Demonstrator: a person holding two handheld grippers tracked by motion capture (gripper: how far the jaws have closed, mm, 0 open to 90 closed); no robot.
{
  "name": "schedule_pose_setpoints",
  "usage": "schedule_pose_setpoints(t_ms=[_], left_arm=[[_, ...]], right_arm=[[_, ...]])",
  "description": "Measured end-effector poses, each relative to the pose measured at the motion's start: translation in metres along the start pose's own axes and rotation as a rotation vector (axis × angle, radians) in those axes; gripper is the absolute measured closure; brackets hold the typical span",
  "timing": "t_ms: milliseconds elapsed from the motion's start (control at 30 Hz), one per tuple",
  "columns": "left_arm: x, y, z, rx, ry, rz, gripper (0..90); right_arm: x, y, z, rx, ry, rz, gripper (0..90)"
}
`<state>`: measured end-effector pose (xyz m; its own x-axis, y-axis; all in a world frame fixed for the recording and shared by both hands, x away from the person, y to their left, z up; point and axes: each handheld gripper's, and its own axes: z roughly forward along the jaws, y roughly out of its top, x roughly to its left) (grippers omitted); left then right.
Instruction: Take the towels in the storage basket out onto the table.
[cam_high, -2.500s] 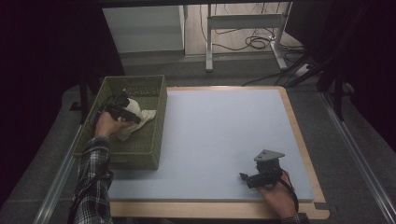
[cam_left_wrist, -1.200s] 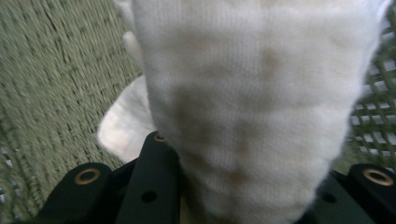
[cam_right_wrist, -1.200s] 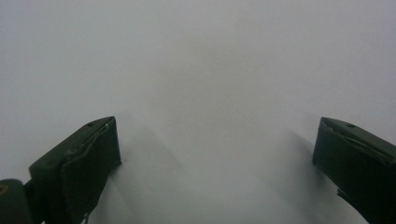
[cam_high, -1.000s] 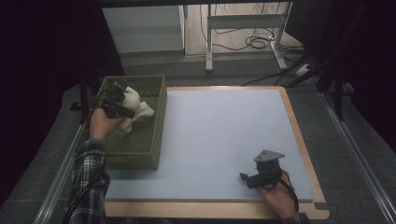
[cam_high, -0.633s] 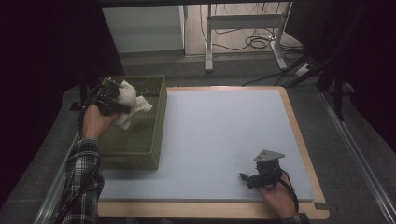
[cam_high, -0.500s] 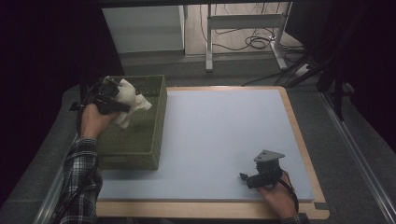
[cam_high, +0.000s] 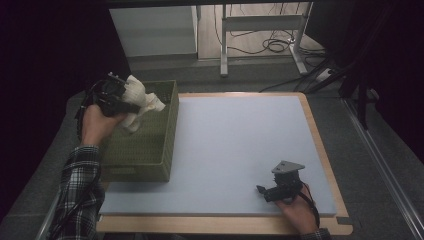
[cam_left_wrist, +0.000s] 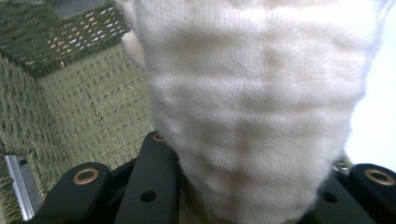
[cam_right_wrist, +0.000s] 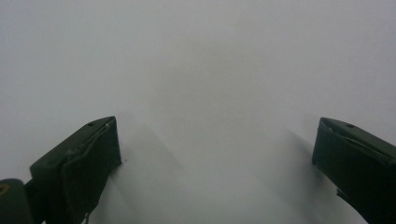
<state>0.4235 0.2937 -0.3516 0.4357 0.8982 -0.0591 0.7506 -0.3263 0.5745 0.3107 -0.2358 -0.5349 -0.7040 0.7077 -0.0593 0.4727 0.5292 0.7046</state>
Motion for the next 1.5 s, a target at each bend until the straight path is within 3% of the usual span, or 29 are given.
schedule_pose_setpoints(t_ms=[233, 600, 1167, 1500], left_arm=[[-0.013, 0.012, -0.017, -0.054, -0.021, 0.026, 73.7], [-0.035, 0.03, -0.023, -0.092, -0.053, 0.073, 73.7], [-0.087, 0.059, -0.009, -0.131, -0.118, 0.184, 73.5], [-0.112, 0.065, 0.008, -0.127, -0.16, 0.214, 72.8]], right_arm=[[0.0, 0.0, 0.0, 0.0, 0.0, 0.0, 1.2], [0.0, 0.0, 0.0, 0.0, 0.001, 0.0, 1.2], [0.0, 0.0, 0.0, 0.002, 0.004, 0.005, 1.2], [-0.001, 0.0, 0.0, 0.003, 0.006, 0.005, 1.1]])
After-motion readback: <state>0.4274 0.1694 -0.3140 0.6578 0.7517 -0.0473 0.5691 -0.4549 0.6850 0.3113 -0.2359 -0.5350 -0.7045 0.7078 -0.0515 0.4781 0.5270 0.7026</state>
